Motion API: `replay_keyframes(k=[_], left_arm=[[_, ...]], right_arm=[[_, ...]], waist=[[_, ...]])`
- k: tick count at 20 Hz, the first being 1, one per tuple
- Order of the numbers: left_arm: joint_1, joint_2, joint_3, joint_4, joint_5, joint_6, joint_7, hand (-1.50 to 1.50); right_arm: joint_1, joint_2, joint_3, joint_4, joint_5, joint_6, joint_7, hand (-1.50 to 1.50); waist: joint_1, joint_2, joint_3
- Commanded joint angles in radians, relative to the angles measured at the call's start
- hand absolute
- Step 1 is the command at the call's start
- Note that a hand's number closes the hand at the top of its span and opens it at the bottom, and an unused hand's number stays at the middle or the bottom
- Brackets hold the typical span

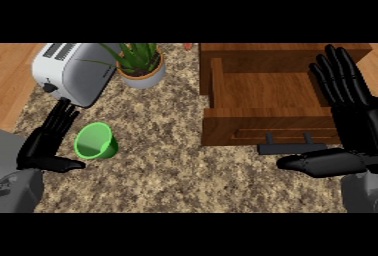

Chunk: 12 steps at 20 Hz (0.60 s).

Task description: Pick up the cup, place it into the drawer and close the drawer

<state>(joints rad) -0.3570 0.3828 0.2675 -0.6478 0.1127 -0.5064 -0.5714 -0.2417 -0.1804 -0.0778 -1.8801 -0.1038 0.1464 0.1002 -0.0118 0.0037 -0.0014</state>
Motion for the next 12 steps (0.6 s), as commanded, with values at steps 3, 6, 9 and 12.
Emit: replay_keyframes(k=[3, 6, 9, 12], left_arm=[[-0.038, -0.003, -0.015, 0.252, -0.097, 0.036, -0.213, -1.50], [-0.092, -0.008, -0.025, 0.353, -0.134, 0.056, -0.299, -1.50], [-0.111, -0.002, -0.021, 0.397, -0.142, 0.072, -0.329, -1.50], [-0.084, -0.001, -0.016, 0.436, -0.148, 0.074, -0.397, -1.50]], right_arm=[[0.020, -0.006, -0.005, -0.027, -0.003, 0.019, -0.002, -1.50], [-0.019, -0.003, -0.030, 0.074, -0.004, 0.019, -0.058, -1.50], [-0.050, -0.026, -0.037, -0.003, -0.033, 0.019, 0.036, -1.50], [-0.045, -0.009, -0.013, 0.010, -0.022, 0.019, 0.024, -1.50]], waist=[[-0.002, 0.000, 0.000], [-0.008, 0.005, -0.001], [-0.013, 0.005, -0.002], [-0.021, 0.009, -0.004]])
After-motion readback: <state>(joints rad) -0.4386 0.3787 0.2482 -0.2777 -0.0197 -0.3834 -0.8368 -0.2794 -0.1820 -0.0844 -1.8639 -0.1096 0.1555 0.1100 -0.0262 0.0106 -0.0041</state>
